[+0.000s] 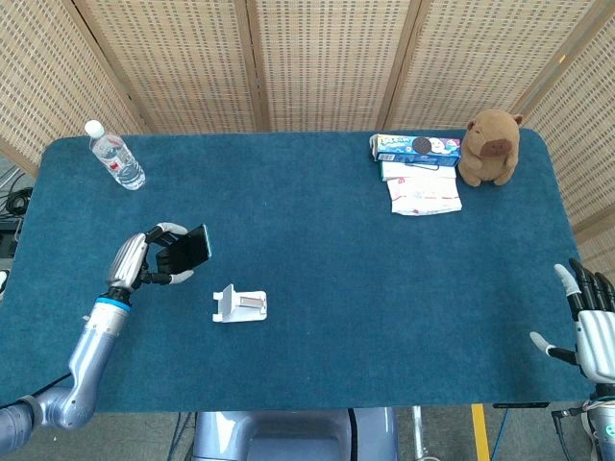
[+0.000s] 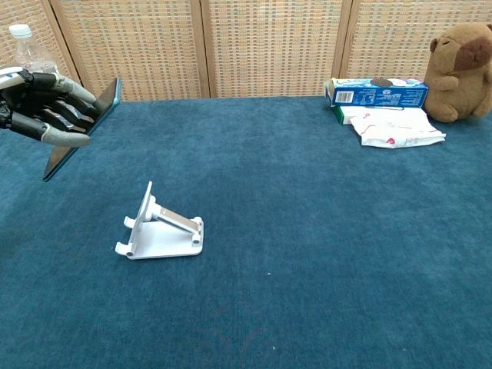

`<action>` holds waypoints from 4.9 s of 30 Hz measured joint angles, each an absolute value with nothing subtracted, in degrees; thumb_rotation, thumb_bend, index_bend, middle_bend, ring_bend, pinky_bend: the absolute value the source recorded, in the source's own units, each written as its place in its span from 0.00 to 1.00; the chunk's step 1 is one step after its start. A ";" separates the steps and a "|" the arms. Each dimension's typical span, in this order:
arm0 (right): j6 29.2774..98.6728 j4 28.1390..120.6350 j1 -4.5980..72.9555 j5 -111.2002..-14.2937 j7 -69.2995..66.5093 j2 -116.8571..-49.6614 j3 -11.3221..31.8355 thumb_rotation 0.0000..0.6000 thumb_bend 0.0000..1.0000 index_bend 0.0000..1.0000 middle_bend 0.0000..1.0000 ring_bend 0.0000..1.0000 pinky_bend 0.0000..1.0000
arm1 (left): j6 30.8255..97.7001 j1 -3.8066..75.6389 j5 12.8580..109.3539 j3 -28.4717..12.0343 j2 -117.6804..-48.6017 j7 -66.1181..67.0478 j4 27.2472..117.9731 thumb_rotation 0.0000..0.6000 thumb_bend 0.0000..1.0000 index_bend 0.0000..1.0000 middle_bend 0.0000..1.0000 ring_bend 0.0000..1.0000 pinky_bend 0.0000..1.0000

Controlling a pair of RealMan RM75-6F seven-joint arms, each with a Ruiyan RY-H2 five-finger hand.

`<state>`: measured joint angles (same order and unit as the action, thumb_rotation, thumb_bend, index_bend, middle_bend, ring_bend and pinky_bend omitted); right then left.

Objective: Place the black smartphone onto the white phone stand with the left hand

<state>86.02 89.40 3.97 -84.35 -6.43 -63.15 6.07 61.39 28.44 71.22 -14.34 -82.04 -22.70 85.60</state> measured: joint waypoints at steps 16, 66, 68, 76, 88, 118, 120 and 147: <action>83.20 88.47 5.05 -82.07 -4.89 -64.09 6.45 1.00 0.00 0.00 0.00 0.00 0.00 | 86.96 25.79 102.25 -0.64 -98.96 -72.54 46.19 1.00 0.15 0.53 0.46 0.50 0.45; 82.33 88.11 5.27 -81.89 -7.80 -63.39 6.28 1.00 0.00 0.00 0.00 0.00 0.00 | 83.22 27.67 94.20 0.74 -115.68 -79.66 30.44 1.00 0.15 0.53 0.46 0.50 0.45; 82.30 88.10 5.27 -81.92 -7.99 -63.33 6.26 1.00 0.00 0.00 0.00 0.00 0.00 | 83.19 27.59 93.98 0.70 -116.16 -79.90 29.72 1.00 0.15 0.53 0.46 0.50 0.45; 82.47 88.12 5.16 -81.92 -8.40 -63.17 6.28 1.00 0.00 0.00 0.00 0.00 0.00 | 82.94 27.36 93.54 0.89 -117.90 -80.88 26.90 1.00 0.15 0.53 0.46 0.50 0.45; 82.65 88.12 5.02 -81.98 -9.40 -62.84 6.32 1.00 0.00 0.00 0.00 0.00 0.00 | 82.17 27.35 93.16 1.23 -119.11 -80.92 24.23 1.00 0.14 0.42 0.35 0.46 0.45; 83.08 88.70 4.81 -82.68 -9.98 -62.38 6.05 1.00 0.00 0.00 0.00 0.00 0.00 | 89.36 26.00 94.57 2.56 -116.36 -81.89 25.99 1.00 0.03 0.00 0.00 0.08 0.29; 83.09 88.76 4.79 -82.70 -9.92 -62.36 6.02 1.00 0.00 0.00 0.00 0.00 0.00 | 88.91 26.26 94.60 2.56 -116.16 -81.17 26.26 1.00 0.03 0.00 0.00 0.08 0.29; 83.45 89.12 4.64 -83.10 -11.02 -61.86 5.98 1.00 0.00 0.00 0.00 0.00 0.00 | 95.52 27.21 95.75 1.18 -103.27 -70.11 39.56 0.97 0.02 0.00 0.00 0.00 0.04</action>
<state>83.45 89.12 4.64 -83.10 -11.02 -61.86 5.98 95.52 27.21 95.75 1.18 -103.27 -70.11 39.56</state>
